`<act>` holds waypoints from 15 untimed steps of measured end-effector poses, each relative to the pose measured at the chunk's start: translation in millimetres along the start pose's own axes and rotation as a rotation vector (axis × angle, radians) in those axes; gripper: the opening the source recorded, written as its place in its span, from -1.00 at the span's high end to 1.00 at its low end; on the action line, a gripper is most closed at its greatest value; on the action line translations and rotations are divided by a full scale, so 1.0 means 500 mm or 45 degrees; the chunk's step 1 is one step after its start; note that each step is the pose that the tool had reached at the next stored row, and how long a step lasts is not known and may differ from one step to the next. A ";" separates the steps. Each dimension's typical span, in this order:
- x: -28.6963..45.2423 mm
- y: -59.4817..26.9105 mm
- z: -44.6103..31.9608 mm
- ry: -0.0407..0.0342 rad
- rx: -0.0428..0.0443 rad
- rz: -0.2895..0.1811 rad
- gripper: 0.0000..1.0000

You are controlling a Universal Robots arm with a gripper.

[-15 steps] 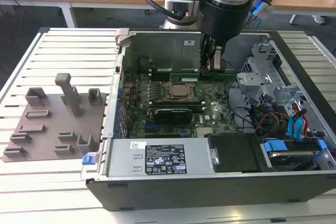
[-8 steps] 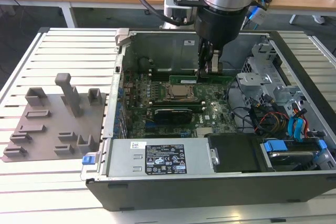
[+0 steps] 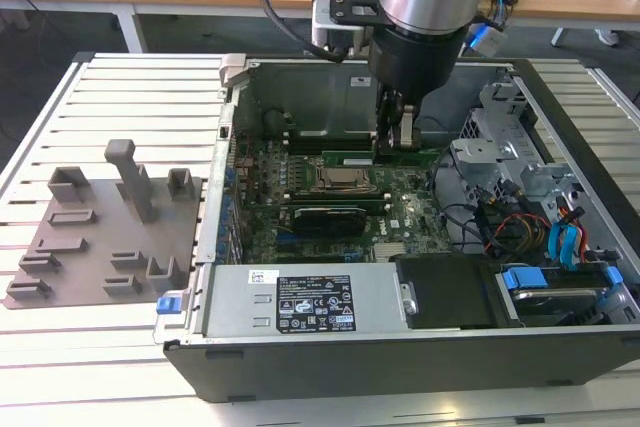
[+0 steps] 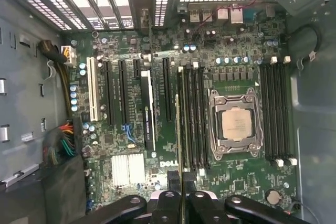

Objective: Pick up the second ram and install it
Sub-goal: 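Insert the second ram into the second slot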

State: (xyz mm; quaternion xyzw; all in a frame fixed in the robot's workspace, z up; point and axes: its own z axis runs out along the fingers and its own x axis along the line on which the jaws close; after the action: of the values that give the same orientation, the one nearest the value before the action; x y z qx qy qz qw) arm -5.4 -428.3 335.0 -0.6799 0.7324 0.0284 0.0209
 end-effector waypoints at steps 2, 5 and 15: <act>0.000 0.000 0.007 -0.0001 0.000 0.000 0.73; 0.000 0.000 0.014 0.0001 0.000 0.000 0.73; -0.004 0.006 0.043 0.0002 0.000 0.000 0.73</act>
State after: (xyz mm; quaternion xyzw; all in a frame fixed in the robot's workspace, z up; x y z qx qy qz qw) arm -8.1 -424.6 313.5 -0.6799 0.7324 0.0284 0.0209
